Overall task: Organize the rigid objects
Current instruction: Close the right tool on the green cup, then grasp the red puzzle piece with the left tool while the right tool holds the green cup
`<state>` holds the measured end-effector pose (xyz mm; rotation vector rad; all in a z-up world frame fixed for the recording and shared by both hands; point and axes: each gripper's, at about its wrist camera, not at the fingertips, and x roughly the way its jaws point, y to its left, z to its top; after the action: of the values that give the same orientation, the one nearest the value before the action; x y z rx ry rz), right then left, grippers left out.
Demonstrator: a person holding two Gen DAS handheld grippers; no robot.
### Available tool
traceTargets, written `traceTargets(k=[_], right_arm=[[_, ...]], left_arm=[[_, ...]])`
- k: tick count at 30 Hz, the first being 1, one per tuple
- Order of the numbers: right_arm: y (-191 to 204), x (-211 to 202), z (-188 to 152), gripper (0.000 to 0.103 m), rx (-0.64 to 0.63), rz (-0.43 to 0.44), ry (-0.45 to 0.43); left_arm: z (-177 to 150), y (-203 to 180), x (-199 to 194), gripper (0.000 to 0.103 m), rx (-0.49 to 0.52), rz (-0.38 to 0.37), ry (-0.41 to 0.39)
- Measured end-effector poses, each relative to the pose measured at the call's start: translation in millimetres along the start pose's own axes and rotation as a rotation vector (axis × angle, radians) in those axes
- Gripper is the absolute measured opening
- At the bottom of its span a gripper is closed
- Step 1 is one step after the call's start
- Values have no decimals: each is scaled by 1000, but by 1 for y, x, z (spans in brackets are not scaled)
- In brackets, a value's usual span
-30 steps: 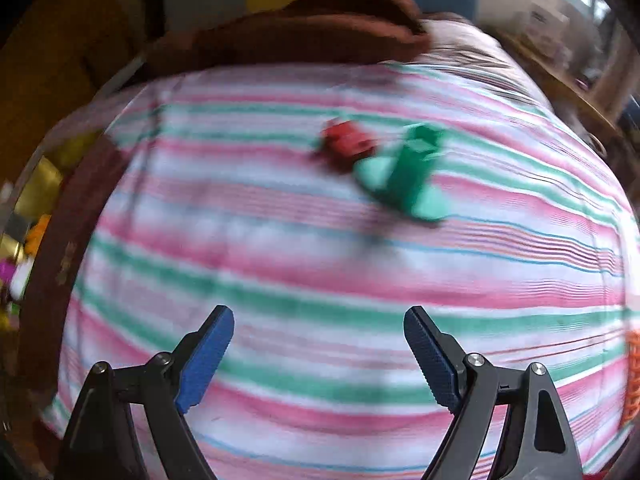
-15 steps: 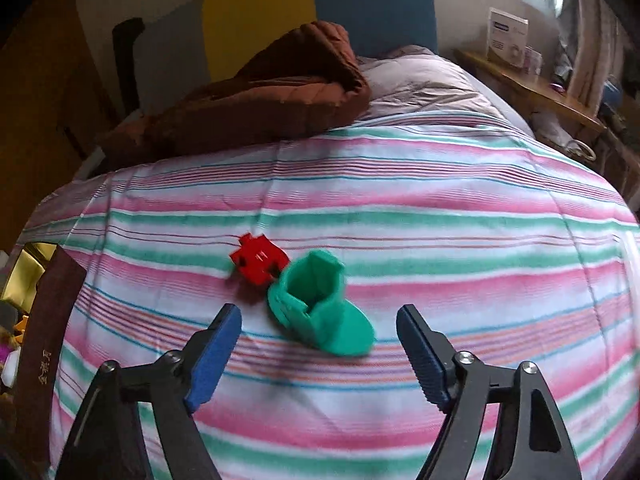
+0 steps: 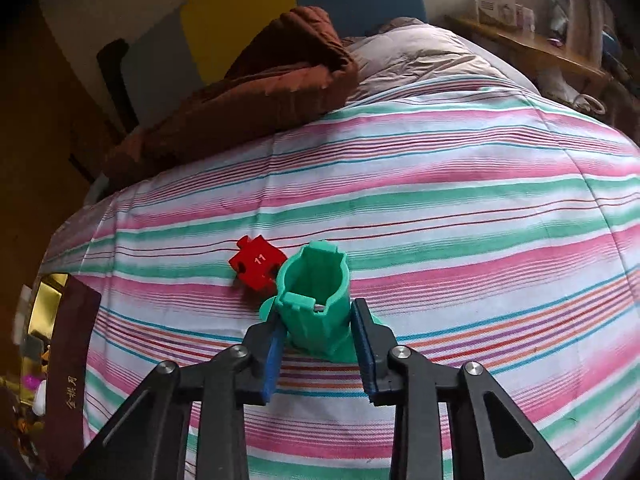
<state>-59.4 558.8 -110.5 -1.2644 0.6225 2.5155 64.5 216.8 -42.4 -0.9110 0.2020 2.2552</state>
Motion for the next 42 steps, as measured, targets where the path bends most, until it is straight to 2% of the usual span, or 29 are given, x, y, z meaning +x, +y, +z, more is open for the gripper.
traceTargets(k=[3,9,13,16,22,27,29,31,36,42], right_arm=[[-5,-4,1,32,27,-29,16],[-26,-13,-2,32,94,-140,45],[-40,-10,-2,41,178,-81,49],[-36,-10,1,42,163,-70,26],[-41,-10,4,31,184,-85,30],[-51,-20,6,31,221,-106,20],[-55,-25,6,31,238,-107,15],[-57,-27,7,31,248,-116,11],[-66,-30,7,31,281,-125,19],[-71,-27,7,31,318,-111,39]], left_arm=[[13,-7,5,44,-2,-2,-5],[41,-20,23,44,-31,-34,4],[52,-32,32,44,-14,-48,9],[59,-39,42,44,-9,-53,23],[75,-48,68,44,-2,-46,53],[96,-49,111,44,-25,-40,119],[103,-51,129,52,-19,-27,147],[109,-53,147,53,-13,-28,160],[127,-65,197,58,79,26,172],[138,-73,248,60,168,40,198]])
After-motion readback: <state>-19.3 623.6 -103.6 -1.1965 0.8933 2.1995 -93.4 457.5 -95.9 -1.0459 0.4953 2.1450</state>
